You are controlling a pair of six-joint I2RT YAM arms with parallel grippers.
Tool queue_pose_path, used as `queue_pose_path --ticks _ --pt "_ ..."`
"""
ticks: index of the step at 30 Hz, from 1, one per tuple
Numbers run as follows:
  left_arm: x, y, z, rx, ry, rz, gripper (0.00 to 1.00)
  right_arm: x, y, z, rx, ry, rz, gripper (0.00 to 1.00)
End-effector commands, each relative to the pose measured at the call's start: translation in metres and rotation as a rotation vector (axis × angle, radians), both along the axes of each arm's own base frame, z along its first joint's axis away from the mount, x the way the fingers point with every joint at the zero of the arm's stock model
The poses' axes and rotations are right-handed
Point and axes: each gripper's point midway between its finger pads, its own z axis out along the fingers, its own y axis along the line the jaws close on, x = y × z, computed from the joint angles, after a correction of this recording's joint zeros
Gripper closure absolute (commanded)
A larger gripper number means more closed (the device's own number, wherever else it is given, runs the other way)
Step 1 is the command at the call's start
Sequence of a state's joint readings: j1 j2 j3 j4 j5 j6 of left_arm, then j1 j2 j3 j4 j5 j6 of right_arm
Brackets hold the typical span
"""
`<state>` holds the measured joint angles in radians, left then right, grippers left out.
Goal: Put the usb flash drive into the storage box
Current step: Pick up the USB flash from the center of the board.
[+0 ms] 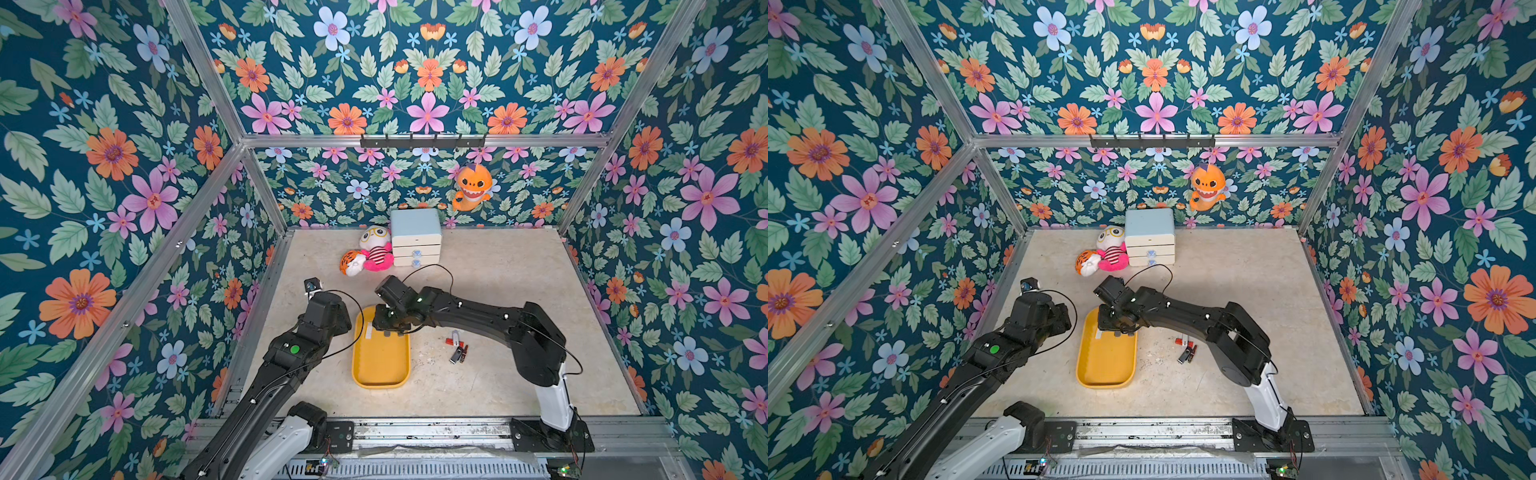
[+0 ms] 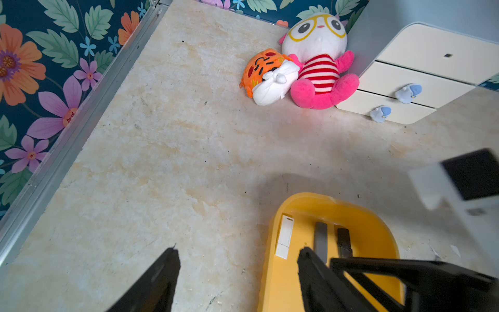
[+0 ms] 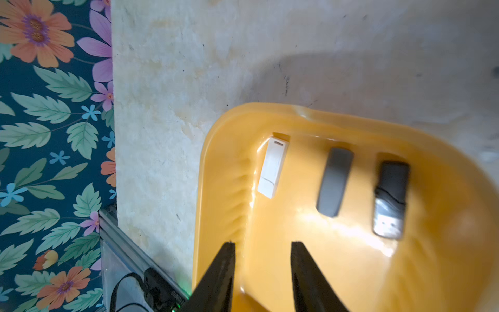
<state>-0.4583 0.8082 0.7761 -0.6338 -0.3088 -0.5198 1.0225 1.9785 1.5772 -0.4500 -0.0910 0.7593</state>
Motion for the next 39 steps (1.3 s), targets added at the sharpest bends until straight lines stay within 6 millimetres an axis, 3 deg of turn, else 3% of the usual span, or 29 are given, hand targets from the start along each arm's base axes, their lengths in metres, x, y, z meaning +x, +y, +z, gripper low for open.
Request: queue_pose_path --ticks 1,6,8,11,14,19,23,25,31,39 --pt "0.003 -0.019 0.006 -0.054 -0.028 -0.096 0.26 0.013 -0.054 0.019 -0.074 -0.088 -0.06 0.6" --pt "0.004 -0.076 0.003 -0.234 0.028 -0.322 0.28 0.02 -0.171 0.026 -0.08 -0.132 -0.236 0.59" --pt "0.005 -0.105 0.0 -0.309 0.07 -0.383 0.29 0.02 -0.223 0.016 -0.122 -0.147 -0.319 0.58" --pt "0.001 -0.157 0.001 -0.297 0.077 -0.453 0.28 0.012 -0.285 -0.004 -0.179 -0.153 -0.428 0.58" --pt "-0.005 -0.21 -0.016 -0.289 0.154 -0.494 0.28 0.003 -0.33 -0.023 -0.21 -0.151 -0.541 0.56" --pt "-0.011 -0.277 -0.071 -0.346 0.298 -0.527 0.31 -0.01 -0.358 -0.042 -0.224 -0.172 -0.63 0.55" --pt "-0.007 -0.309 -0.106 -0.35 0.378 -0.529 0.33 -0.013 -0.362 -0.041 -0.184 -0.194 -0.648 0.53" --pt "-0.003 -0.323 -0.114 -0.352 0.392 -0.544 0.34 -0.015 -0.363 -0.041 -0.173 -0.197 -0.652 0.53" --pt "0.001 -0.346 -0.138 -0.371 0.446 -0.549 0.36 -0.018 -0.368 -0.039 -0.145 -0.219 -0.672 0.52" --pt "0.004 -0.361 -0.158 -0.371 0.482 -0.552 0.36 -0.019 -0.368 -0.037 -0.134 -0.228 -0.676 0.52"
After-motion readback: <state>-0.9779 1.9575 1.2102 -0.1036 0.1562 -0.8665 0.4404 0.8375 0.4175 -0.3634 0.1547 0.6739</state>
